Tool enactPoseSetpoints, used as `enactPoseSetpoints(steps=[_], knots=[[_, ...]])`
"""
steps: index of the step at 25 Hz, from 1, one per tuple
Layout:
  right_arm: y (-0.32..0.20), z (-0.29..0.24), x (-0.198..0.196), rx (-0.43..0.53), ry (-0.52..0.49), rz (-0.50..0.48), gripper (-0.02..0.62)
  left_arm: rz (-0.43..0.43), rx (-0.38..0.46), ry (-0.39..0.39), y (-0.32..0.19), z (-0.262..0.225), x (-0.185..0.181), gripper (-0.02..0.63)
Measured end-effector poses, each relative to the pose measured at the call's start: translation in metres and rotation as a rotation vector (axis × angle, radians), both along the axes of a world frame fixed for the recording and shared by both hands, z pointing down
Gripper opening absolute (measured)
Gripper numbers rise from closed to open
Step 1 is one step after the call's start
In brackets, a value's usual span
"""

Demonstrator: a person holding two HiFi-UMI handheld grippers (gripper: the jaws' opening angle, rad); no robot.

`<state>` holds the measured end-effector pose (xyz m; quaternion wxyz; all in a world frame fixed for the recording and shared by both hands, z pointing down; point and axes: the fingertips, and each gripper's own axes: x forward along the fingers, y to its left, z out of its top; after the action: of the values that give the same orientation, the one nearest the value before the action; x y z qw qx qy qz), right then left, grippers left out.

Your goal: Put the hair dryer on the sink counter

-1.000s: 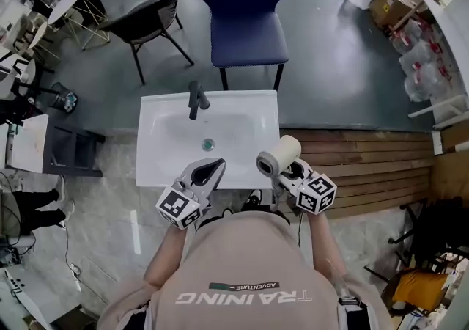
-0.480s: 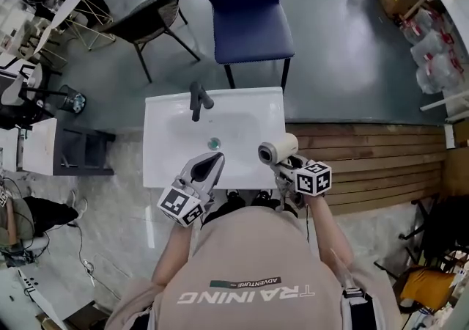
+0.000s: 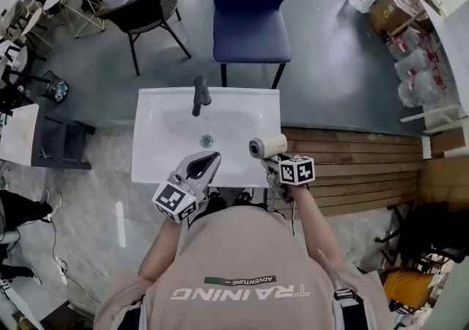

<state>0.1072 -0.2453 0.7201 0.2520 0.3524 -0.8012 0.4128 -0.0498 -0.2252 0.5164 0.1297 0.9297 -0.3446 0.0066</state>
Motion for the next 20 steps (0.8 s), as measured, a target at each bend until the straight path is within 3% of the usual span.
enactPoseSetpoints(steps=[8,13,20], knots=[[0.015,0.040,0.002,-0.194,0.189,0.077,0.218,0.007,-0.041,0.070,0.012,0.019,-0.037,0.005],[0.012,0.053,0.003,-0.200,0.290,0.048,0.218,0.036,-0.064,0.058,0.005,0.032,-0.049,0.004],[0.016,0.064,0.002,-0.218,0.347,0.071,0.218,0.092,-0.065,0.041,0.004,0.039,-0.038,0.004]])
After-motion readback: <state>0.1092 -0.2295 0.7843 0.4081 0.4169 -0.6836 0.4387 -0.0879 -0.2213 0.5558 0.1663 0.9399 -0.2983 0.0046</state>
